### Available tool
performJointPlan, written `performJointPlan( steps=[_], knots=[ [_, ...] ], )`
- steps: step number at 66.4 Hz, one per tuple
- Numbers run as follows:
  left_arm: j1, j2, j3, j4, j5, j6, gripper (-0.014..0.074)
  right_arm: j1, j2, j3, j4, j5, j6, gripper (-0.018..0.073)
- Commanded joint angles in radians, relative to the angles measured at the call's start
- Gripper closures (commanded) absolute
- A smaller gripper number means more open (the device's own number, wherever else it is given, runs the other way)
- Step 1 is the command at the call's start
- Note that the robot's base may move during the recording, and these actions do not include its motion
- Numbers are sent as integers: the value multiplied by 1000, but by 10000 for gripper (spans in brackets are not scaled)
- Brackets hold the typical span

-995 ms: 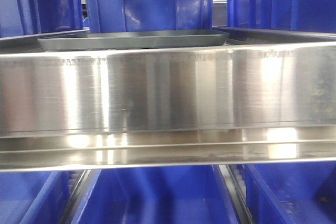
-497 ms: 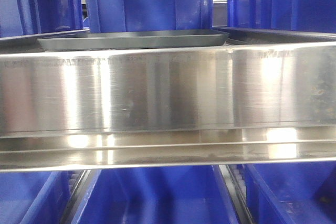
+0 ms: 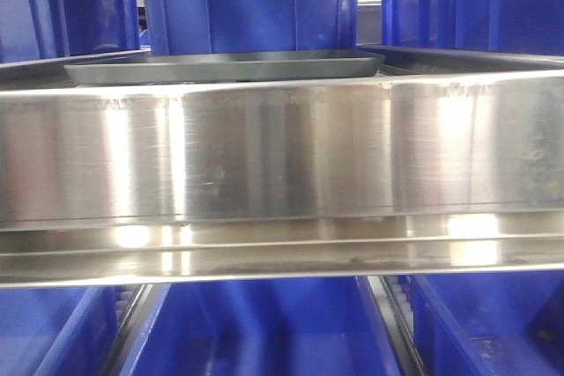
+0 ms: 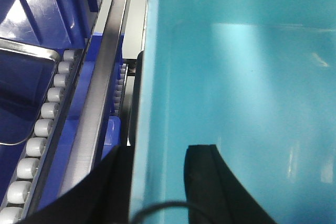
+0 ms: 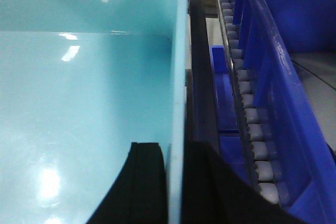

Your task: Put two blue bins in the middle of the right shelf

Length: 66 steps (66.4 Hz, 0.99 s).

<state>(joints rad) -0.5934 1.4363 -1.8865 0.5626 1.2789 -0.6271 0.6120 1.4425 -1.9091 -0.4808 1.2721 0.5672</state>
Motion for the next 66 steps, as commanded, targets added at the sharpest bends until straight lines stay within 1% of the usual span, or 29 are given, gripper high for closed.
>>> performJointPlan(
  steps=[1,66],
  knots=[
    [-9,-24,-16,26,-58,25,708,-1,-11,-17,-71,-51,-8,724],
    [-9,-24,-16,33,-58,25,708,-1,-11,-17,-71,-51,-8,724]
  ],
)
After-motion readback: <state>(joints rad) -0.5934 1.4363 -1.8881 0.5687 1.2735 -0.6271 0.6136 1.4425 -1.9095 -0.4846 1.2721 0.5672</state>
